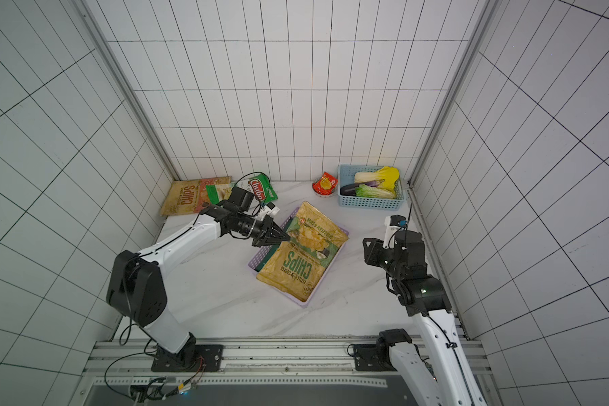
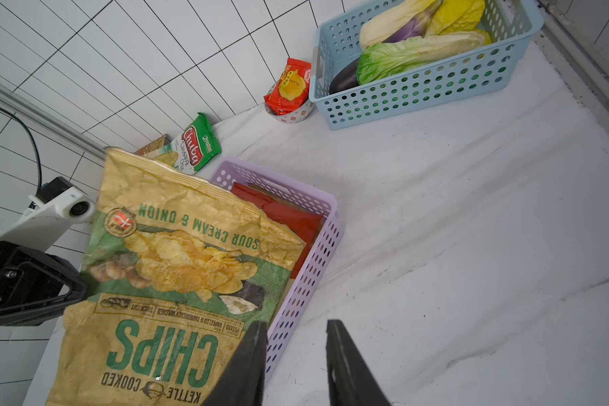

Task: Put the potato chips into the basket
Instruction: Place the potato chip in the basket.

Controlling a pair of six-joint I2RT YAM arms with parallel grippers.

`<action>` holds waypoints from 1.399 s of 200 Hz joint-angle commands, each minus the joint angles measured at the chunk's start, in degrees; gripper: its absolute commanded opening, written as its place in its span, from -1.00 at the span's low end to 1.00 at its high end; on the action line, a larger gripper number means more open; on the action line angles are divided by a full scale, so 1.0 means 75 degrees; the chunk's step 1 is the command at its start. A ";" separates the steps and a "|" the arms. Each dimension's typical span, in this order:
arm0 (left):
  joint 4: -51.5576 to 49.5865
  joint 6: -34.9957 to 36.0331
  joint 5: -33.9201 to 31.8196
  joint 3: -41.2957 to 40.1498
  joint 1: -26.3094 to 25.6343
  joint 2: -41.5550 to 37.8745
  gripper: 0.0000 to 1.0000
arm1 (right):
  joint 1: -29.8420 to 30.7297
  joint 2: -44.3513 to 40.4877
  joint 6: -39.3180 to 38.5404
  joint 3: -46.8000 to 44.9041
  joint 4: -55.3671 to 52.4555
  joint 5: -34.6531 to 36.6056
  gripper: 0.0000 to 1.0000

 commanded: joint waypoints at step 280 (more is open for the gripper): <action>-0.1065 0.6396 -0.4305 -0.0870 -0.0177 0.0162 -0.46 | 0.1934 0.8977 0.3323 0.4196 0.4542 -0.3674 -0.33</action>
